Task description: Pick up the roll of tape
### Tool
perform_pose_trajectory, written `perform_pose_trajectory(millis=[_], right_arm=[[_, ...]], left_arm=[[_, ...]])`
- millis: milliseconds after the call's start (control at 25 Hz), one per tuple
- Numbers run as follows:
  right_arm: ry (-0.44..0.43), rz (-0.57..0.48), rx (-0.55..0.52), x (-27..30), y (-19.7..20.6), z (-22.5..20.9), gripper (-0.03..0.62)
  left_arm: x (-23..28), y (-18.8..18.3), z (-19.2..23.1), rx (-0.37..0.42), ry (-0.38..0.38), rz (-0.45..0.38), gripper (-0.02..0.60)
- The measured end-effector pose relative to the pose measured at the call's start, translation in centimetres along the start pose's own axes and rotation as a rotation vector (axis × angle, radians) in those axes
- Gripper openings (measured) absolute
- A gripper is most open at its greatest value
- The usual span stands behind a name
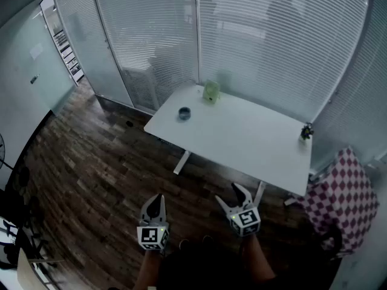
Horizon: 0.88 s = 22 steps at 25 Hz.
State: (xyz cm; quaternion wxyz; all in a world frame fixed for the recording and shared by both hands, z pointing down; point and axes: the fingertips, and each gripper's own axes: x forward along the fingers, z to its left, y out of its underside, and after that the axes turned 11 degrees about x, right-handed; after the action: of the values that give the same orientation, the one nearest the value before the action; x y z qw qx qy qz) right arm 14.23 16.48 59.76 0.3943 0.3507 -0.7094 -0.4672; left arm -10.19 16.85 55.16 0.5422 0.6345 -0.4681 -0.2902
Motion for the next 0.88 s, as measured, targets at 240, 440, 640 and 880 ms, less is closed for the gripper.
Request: perform_pose_trajectory(millis=[240, 440, 640, 880], right_arm=[[-0.019, 0.042, -0.010, 0.4, 0.4, 0.6, 0.295], [-0.020, 0.065, 0.029, 0.8, 0.2, 1.4, 0.295], [-0.028, -0.022, 0.035, 1.2, 0.1, 0.1, 0.296], [-0.032, -0.035, 0.052, 0.7, -0.5, -0.8, 0.295]], left_arm=[[0.5, -0.2, 0.2, -0.082, 0.022, -0.031, 0.006], [0.6, -0.3, 1.2, -0.119, 0.034, -0.041, 0.006], [0.8, -0.4, 0.9, -0.117, 0.034, -0.048, 0.006], [0.6, -0.4, 0.7, -0.109, 0.009, -0.040, 0.006]])
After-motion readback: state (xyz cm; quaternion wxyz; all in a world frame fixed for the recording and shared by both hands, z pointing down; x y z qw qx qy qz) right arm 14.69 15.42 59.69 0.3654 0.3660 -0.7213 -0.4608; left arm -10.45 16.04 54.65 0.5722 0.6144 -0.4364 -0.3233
